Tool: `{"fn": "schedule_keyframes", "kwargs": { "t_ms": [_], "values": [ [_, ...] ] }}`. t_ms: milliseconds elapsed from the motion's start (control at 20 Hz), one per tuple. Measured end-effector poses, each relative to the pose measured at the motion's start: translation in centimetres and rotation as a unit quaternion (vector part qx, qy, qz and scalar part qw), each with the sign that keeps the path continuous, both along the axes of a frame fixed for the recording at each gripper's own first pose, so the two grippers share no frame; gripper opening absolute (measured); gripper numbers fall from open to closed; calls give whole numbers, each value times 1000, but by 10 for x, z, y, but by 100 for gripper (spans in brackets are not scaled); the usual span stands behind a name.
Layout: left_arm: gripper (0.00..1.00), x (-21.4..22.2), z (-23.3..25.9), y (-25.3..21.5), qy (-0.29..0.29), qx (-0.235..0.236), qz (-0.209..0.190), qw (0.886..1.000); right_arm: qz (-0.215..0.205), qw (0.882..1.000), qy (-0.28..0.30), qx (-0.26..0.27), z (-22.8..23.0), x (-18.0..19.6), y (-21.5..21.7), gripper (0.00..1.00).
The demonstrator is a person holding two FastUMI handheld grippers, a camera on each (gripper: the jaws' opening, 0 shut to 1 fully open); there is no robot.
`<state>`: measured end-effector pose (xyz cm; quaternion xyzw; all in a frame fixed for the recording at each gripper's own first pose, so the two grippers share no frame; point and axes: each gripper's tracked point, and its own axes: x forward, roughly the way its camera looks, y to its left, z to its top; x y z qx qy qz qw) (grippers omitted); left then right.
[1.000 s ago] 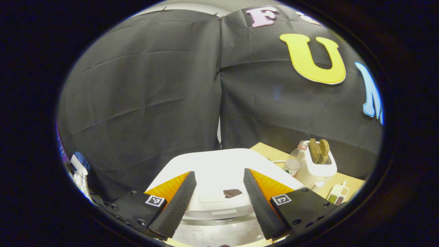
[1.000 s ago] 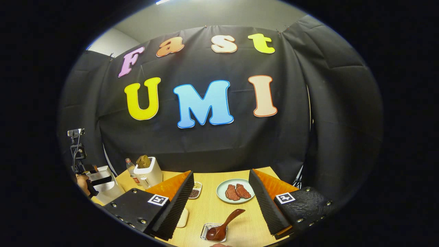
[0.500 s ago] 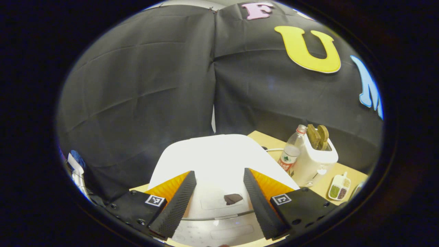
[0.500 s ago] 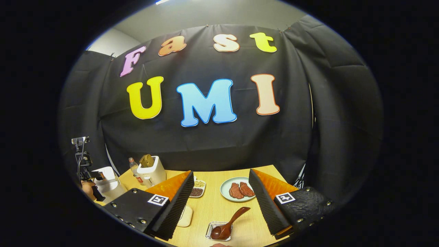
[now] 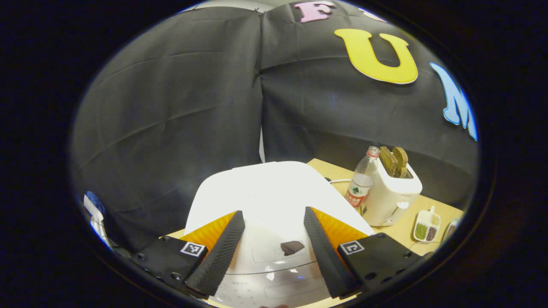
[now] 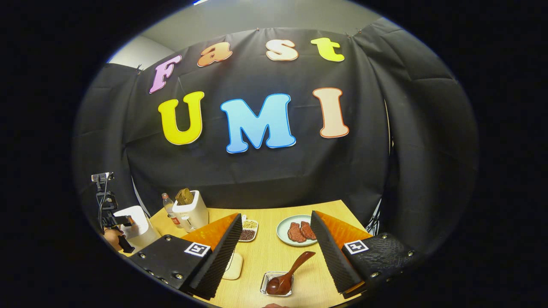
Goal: Close the left gripper, press the button to open the rice cooker; take a wooden spoon from the chopstick holder with the right hand, scoop a spoonful of rice and pour it into the rice cooker, then put the wooden spoon back into the chopstick holder.
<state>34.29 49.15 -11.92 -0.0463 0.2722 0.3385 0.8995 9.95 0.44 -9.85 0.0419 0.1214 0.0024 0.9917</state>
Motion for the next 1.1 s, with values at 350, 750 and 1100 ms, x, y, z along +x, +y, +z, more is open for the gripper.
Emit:
{"fn": "schedule_keyframes", "kwargs": {
  "t_ms": [350,750,1100],
  "values": [
    [96,0,69,-18,-70,12,-57,996,-15,1000,-15,-1,12,-7,-14,98],
    [96,-25,243,-164,-224,81,-227,944,-18,998,-64,-16,50,-14,-14,98],
    [94,-64,303,-279,-284,36,-309,907,-6,995,-103,-9,85,-22,8,98]
  ]
}}
